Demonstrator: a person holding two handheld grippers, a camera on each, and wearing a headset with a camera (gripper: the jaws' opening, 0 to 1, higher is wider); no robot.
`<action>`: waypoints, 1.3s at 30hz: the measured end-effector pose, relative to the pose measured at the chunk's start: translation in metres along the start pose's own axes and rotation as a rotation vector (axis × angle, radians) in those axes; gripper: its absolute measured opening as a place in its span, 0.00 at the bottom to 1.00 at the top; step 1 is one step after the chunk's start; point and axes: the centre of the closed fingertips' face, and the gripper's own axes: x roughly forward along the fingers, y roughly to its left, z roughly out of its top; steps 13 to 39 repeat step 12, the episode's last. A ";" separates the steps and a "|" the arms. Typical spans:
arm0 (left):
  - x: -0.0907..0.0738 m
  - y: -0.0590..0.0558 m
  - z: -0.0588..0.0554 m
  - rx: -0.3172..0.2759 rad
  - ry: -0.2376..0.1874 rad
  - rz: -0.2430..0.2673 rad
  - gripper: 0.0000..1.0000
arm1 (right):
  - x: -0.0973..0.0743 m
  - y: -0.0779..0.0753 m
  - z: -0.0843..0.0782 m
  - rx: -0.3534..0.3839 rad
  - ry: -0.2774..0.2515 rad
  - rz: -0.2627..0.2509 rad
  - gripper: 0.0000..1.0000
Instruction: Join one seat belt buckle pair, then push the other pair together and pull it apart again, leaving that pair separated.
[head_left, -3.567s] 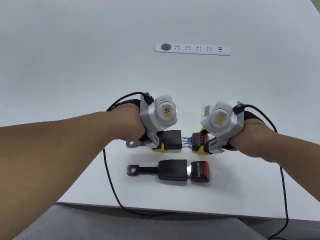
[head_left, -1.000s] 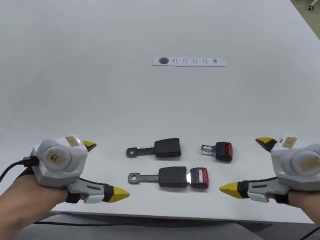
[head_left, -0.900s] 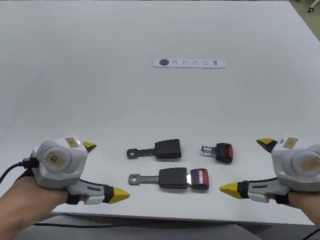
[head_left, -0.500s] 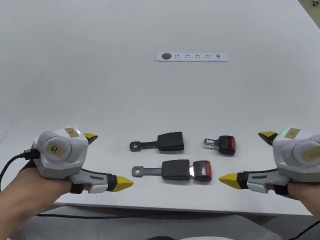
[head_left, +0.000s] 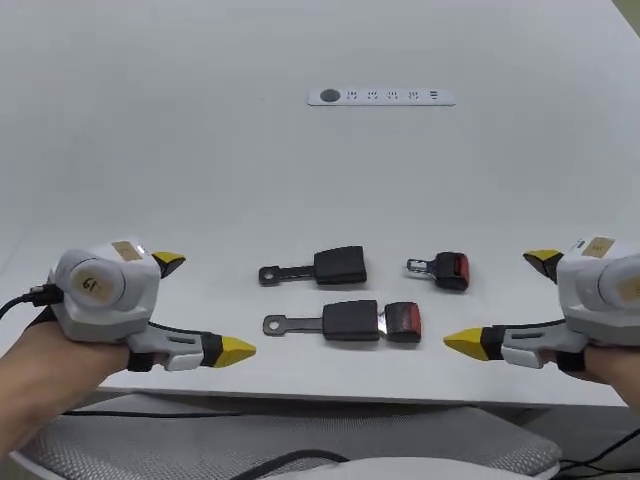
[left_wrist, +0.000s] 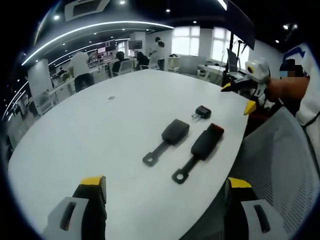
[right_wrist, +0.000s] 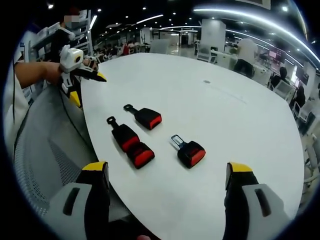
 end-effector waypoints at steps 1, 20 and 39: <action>0.000 0.001 -0.001 -0.003 -0.001 0.002 1.00 | -0.001 -0.001 -0.001 0.001 0.001 -0.003 0.97; 0.004 -0.005 -0.007 0.006 0.007 -0.010 1.00 | -0.004 0.001 -0.006 0.009 0.012 -0.011 0.94; 0.004 -0.005 -0.007 0.006 0.007 -0.010 1.00 | -0.004 0.001 -0.006 0.009 0.012 -0.011 0.94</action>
